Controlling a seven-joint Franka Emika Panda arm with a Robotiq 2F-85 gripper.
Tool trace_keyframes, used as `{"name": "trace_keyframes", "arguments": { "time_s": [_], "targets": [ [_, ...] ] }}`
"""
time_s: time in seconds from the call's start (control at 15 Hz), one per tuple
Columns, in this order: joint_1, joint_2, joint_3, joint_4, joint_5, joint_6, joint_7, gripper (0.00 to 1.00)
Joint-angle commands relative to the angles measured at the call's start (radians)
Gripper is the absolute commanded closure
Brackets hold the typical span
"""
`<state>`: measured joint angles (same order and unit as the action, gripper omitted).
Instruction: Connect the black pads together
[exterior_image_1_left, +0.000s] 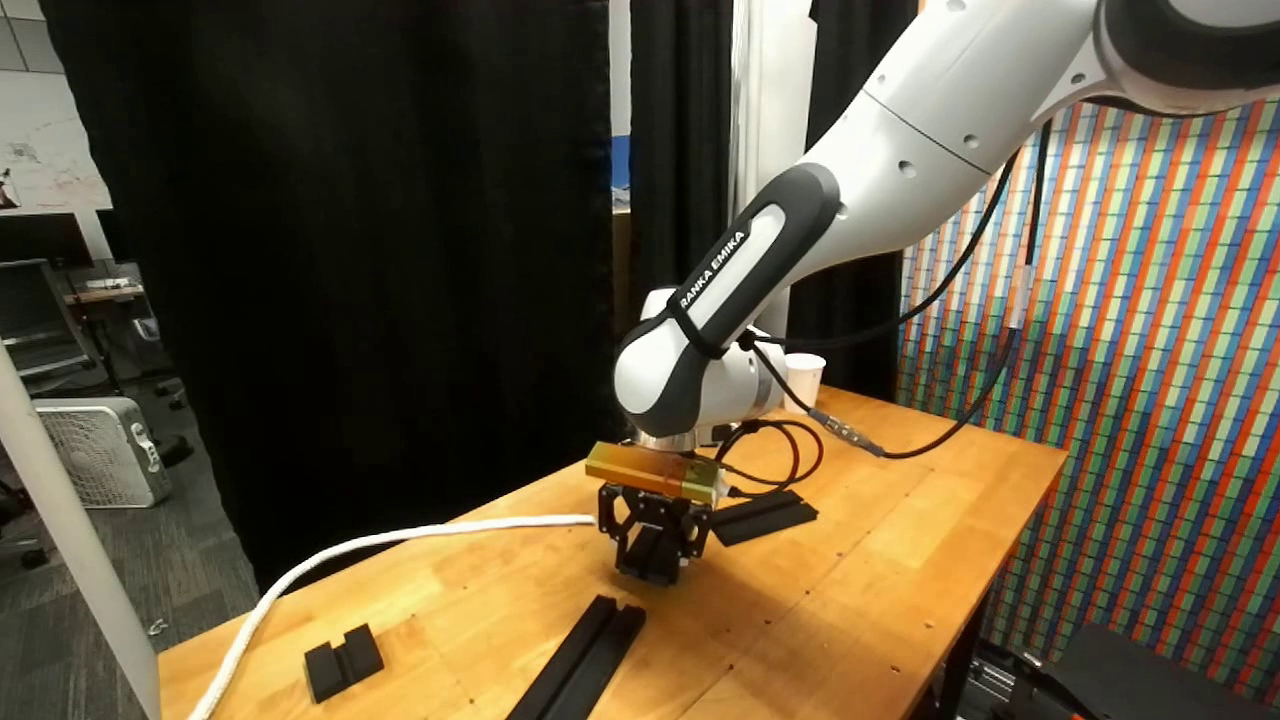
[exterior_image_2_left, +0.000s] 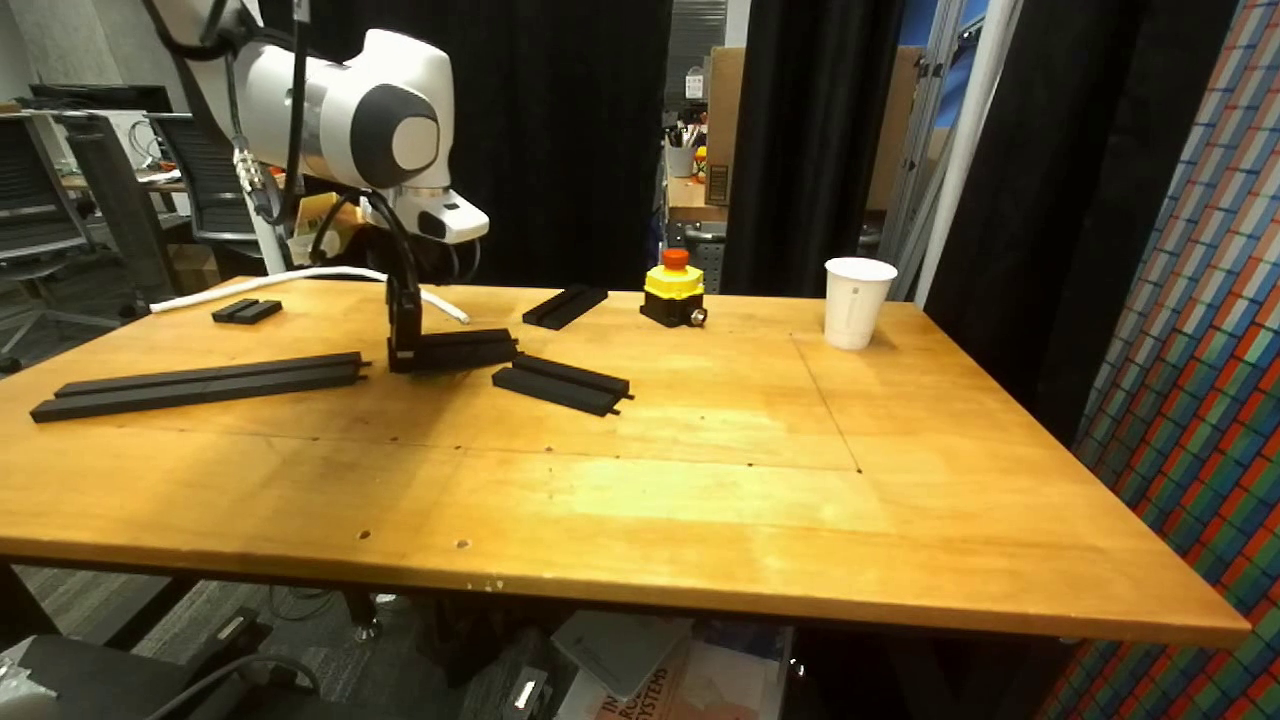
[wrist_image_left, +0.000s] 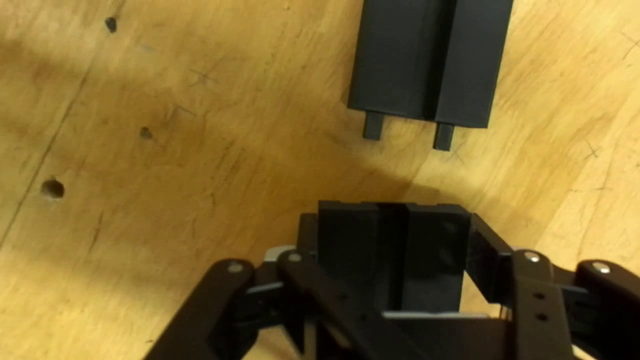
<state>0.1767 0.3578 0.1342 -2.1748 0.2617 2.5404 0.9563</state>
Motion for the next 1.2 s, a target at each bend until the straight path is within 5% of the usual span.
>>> {"name": "trace_keyframes", "arguments": {
  "time_s": [0.0, 1.13],
  "targets": [
    [0.004, -0.045, 0.007, -0.045, 0.046, 0.002, -0.03, 0.55],
    [0.066, -0.037, 0.0, -0.047, 0.028, 0.029, 0.09, 0.55]
  ]
}}
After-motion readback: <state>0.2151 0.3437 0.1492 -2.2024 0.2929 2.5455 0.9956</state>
